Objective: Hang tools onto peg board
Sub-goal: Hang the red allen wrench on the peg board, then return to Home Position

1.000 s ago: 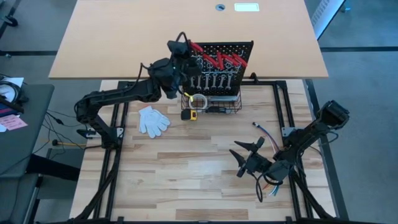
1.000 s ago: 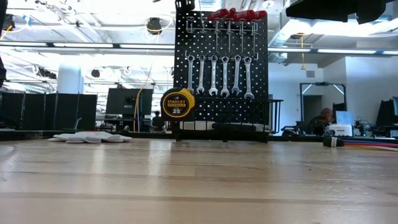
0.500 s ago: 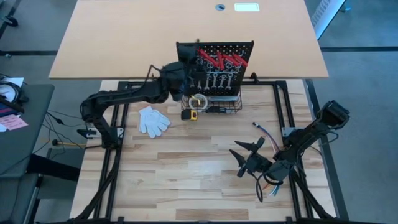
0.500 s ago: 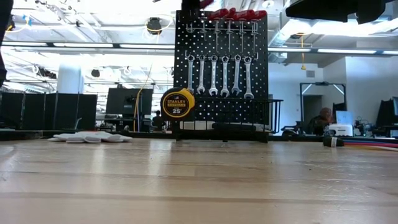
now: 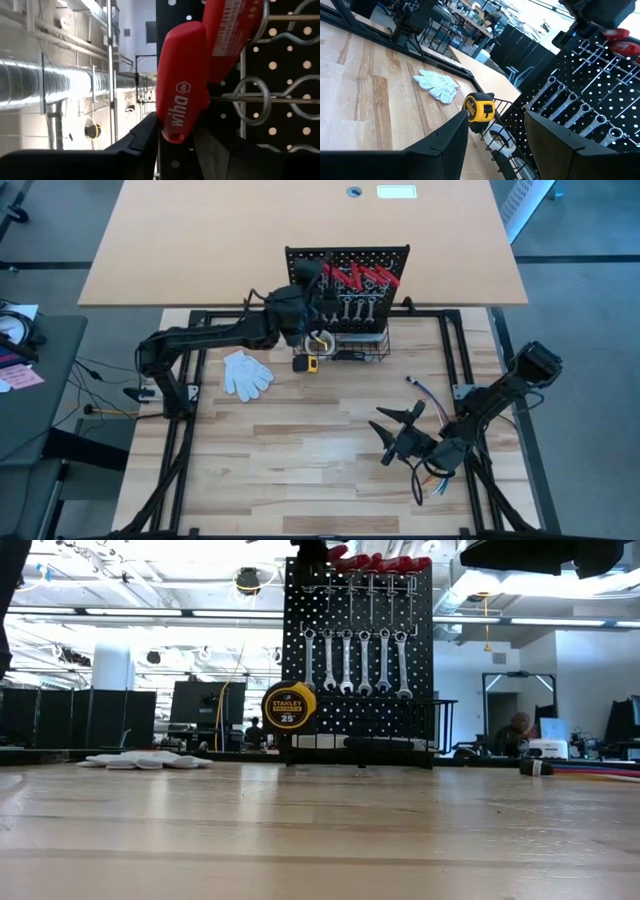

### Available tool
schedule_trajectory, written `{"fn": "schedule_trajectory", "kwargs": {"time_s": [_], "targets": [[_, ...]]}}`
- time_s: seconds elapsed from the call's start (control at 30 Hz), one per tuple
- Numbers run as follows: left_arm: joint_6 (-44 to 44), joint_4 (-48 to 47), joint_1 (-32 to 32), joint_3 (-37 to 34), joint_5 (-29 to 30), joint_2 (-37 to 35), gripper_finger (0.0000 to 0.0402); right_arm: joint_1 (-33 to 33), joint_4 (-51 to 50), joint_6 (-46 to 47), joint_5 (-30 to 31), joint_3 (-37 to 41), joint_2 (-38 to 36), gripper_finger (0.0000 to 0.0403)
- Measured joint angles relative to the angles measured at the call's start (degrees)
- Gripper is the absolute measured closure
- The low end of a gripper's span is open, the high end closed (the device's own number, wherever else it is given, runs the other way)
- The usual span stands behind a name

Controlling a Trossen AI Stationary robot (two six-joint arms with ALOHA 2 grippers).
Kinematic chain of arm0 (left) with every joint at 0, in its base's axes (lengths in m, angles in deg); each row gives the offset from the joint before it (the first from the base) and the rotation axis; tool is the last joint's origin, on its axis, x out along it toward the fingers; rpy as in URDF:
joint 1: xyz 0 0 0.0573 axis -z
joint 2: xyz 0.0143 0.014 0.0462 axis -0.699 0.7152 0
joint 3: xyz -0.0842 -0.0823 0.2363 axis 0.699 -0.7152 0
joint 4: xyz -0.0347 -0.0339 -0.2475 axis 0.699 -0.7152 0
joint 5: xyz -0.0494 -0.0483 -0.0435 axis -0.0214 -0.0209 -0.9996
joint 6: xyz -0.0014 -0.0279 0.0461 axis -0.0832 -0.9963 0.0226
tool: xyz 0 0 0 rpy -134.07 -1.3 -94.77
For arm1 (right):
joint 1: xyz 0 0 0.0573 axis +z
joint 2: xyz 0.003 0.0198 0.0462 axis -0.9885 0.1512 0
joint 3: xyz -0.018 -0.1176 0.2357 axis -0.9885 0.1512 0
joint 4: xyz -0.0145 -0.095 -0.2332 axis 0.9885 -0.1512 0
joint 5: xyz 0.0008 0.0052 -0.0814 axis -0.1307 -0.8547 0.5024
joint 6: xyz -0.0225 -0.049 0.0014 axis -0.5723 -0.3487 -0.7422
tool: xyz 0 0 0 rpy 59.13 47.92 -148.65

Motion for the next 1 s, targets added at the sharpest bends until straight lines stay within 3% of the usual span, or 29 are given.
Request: {"fn": "schedule_trajectory", "kwargs": {"time_s": [0.47,0.7,0.87,1.0], "targets": [[-2.2,-2.1,0.8,1.0,1.5,0.1,0.0212,0.0,0.0,0.0,0.0,0.0,0.0,0.02],[-4.1,-3.6,1.9,2.1,4.5,-1.1,0.0199,1.7,0.1,-1.1,0.1,0.0,-0.1,0.02],[-14.7,-9.0,2.0,2.1,6.7,-5.2,0.02,4.4,0.5,-1.4,0.7,0.0,-2.0,0.02],[-31.8,-22.2,1.9,2.2,6.8,-10.3,0.0209,6.3,0.5,-1.4,0.7,0.0,-4.1,0.02]]}}
